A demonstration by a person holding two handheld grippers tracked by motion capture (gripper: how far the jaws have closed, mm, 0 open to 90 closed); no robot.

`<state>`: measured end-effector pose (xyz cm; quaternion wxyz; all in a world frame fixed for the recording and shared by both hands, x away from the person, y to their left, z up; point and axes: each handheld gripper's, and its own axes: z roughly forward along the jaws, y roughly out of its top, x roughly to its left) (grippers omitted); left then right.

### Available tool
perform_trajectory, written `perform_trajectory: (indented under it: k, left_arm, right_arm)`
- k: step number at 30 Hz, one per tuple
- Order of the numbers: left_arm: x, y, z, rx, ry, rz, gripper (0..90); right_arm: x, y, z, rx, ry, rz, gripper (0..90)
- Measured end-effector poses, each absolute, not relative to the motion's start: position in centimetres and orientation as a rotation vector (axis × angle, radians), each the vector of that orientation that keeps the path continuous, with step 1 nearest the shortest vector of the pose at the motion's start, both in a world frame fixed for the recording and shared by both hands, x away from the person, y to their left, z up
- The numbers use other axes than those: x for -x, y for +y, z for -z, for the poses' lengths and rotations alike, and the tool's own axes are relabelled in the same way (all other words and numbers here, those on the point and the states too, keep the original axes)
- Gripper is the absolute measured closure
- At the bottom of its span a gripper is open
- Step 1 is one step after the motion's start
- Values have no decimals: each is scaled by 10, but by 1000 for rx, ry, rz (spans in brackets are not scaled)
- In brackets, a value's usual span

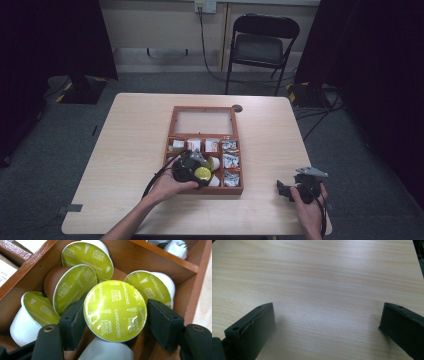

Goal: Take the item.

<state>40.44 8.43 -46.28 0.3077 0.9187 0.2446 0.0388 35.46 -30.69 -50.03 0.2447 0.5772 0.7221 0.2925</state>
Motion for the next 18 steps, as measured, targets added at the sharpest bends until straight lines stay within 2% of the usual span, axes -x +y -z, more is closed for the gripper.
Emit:
perform_trajectory:
  k: [9, 13, 18]
  left_arm:
    - [-405, 82, 464, -2444, 663, -116, 334]
    - [-406, 81, 464, -2444, 662, -105, 373]
    - [-406, 83, 463, -2433, 669, -97, 380]
  right_arm:
    - [-355, -307, 500, -1576, 1971, -799, 0]
    - [-355, -307, 500, -1575, 1972, -799, 0]
    - [-355, -307, 500, -1576, 1971, -798, 0]
